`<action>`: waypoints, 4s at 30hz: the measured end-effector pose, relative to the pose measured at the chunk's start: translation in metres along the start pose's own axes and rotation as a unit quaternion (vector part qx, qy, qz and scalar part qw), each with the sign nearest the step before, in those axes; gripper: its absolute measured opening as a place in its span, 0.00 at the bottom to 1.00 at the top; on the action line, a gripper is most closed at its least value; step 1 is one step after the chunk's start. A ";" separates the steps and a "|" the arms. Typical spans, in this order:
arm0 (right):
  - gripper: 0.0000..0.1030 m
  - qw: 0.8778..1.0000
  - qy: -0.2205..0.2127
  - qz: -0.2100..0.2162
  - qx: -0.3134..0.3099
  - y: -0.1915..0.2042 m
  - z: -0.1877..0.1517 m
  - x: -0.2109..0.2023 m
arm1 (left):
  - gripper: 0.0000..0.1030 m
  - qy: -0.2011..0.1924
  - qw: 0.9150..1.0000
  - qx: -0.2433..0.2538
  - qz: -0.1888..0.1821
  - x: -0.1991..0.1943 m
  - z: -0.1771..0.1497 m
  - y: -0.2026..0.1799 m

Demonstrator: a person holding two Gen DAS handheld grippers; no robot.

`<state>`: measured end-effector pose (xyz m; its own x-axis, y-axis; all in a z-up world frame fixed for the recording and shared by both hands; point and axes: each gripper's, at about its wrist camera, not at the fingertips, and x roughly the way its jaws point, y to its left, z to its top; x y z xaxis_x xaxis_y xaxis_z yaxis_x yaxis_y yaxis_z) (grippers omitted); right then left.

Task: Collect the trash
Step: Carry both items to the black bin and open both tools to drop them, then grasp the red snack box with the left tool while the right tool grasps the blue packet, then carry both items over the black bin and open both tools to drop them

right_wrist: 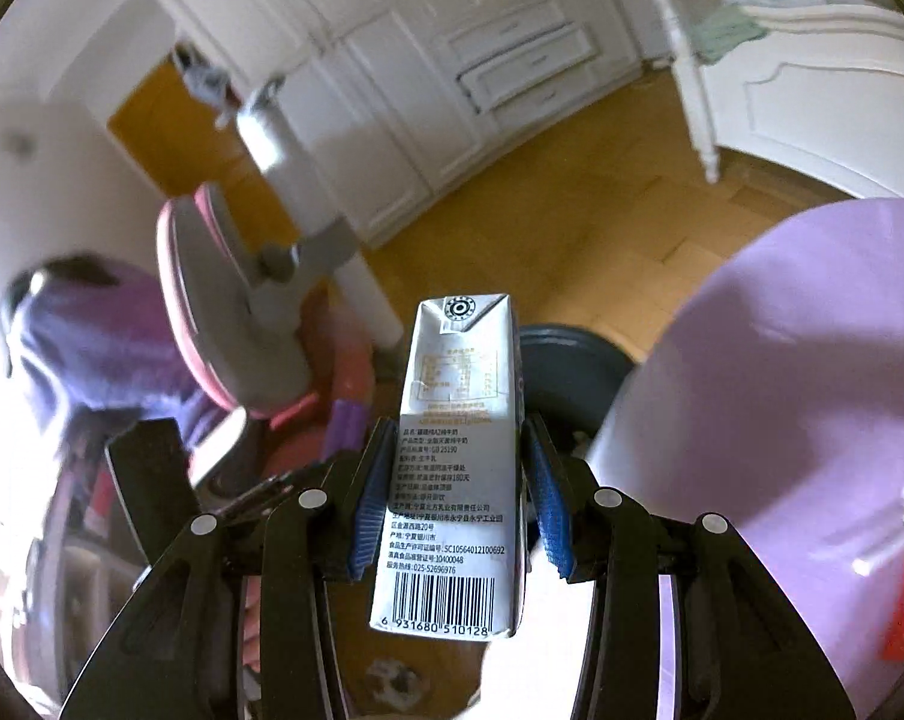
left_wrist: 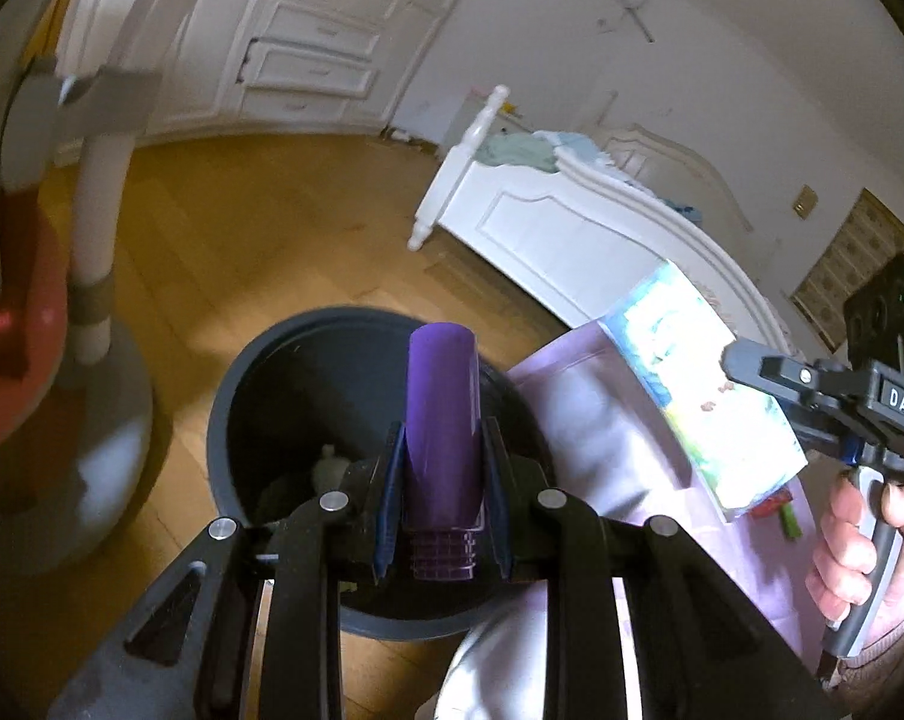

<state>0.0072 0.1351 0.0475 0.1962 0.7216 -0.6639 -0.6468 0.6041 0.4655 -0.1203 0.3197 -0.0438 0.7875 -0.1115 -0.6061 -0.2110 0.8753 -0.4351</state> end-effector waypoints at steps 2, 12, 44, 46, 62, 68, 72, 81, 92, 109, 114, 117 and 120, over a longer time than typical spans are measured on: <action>0.42 1.000 0.018 -0.007 -0.007 0.007 0.003 0.023 | 0.24 0.008 1.000 -0.007 0.003 0.009 -0.001 0.008; 0.42 0.998 0.051 -0.025 -0.009 0.012 0.006 0.077 | 0.24 0.028 0.999 -0.016 0.008 0.026 -0.006 0.025; 0.66 0.988 -0.119 -0.067 0.076 -0.097 -0.035 -0.117 | 0.72 0.047 0.979 0.175 -0.097 0.032 -0.008 -0.166; 0.66 0.984 -0.132 -0.077 0.094 -0.121 -0.044 -0.137 | 0.82 0.047 0.969 0.218 -0.102 0.038 -0.019 -0.196; 0.76 0.960 -0.131 -0.169 0.182 -0.289 -0.068 -0.207 | 0.84 0.091 0.853 0.502 -0.108 0.129 -0.080 -0.353; 0.76 0.966 -0.089 -0.182 0.160 -0.308 -0.035 -0.170 | 0.83 0.122 0.836 0.526 -0.096 0.152 -0.088 -0.362; 0.76 0.966 -0.053 -0.208 0.141 -0.313 -0.024 -0.149 | 0.72 0.141 0.828 0.532 -0.104 0.152 -0.093 -0.365; 0.42 0.968 -0.112 -0.165 0.151 -0.308 -0.048 -0.181 | 0.64 0.161 0.829 0.523 -0.115 0.152 -0.098 -0.365; 0.42 0.948 -0.201 -0.131 0.207 -0.273 -0.118 -0.255 | 0.49 0.175 0.853 0.472 -0.138 0.165 -0.094 -0.379; 0.42 0.959 -0.200 -0.108 0.168 -0.204 -0.124 -0.253 | 0.49 0.044 0.954 0.279 -0.103 0.042 -0.054 -0.254; 0.42 0.978 -0.158 -0.078 0.108 -0.150 -0.100 -0.206 | 0.49 0.004 0.973 0.228 -0.043 0.009 -0.038 -0.185; 0.42 0.988 -0.120 -0.057 0.075 -0.116 -0.085 -0.167 | 0.49 -0.014 0.979 0.202 -0.011 0.000 -0.028 -0.149; 0.42 0.995 -0.084 -0.038 0.042 -0.080 -0.068 -0.127 | 0.49 -0.020 0.986 0.163 0.016 -0.004 -0.020 -0.107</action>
<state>-0.0165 -0.0281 0.0551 0.3662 0.7152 -0.5953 -0.5633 0.6796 0.4699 -0.1126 0.2167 -0.0082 0.8068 -0.0676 -0.5870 -0.0447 0.9836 -0.1747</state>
